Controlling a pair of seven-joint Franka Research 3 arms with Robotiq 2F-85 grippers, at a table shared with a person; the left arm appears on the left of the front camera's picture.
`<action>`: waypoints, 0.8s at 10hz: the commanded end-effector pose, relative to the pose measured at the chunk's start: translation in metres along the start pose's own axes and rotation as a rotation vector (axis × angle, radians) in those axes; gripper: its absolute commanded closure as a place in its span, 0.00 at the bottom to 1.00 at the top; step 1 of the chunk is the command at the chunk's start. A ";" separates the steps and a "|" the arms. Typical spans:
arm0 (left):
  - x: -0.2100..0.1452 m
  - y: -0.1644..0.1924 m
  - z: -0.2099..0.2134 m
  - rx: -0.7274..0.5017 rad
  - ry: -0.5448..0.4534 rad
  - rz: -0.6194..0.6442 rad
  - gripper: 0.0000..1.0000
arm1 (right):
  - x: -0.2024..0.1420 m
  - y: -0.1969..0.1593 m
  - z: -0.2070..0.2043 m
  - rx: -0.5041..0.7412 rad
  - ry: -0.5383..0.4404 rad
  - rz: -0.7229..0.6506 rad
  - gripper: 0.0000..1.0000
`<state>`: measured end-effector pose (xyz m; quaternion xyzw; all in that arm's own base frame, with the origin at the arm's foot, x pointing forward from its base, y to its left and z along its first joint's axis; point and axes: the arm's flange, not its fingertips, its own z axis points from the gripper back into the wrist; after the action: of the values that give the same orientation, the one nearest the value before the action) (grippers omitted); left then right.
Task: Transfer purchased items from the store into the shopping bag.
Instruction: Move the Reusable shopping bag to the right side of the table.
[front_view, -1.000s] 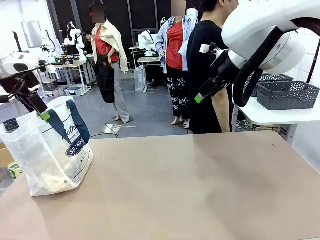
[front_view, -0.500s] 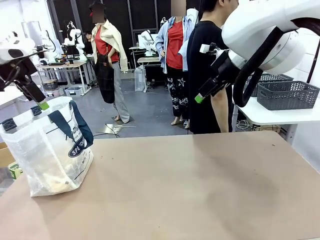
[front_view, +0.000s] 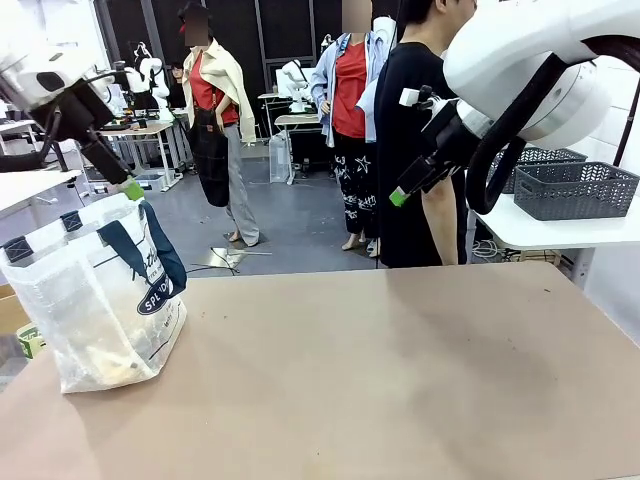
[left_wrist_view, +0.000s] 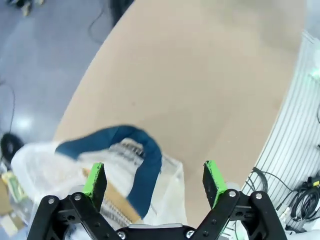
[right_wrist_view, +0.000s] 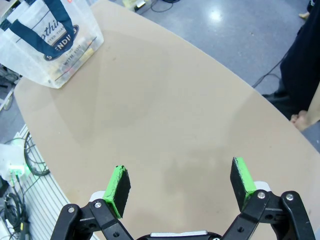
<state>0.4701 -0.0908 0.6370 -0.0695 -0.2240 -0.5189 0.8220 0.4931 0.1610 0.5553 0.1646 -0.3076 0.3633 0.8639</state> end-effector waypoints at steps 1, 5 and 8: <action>0.011 0.012 -0.006 -0.143 -0.042 -0.079 0.00 | 0.001 0.001 0.001 -0.006 0.012 -0.006 0.00; 0.018 -0.008 -0.036 -0.294 -0.196 -0.250 0.00 | 0.001 0.001 0.001 -0.006 0.012 -0.006 0.00; 0.021 -0.019 -0.049 -0.258 -0.252 -0.329 0.00 | 0.001 0.001 0.001 -0.006 0.012 -0.006 0.00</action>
<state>0.4795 -0.1363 0.6067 -0.2055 -0.2464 -0.6469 0.6918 0.4931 0.1610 0.5553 0.1646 -0.3076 0.3633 0.8639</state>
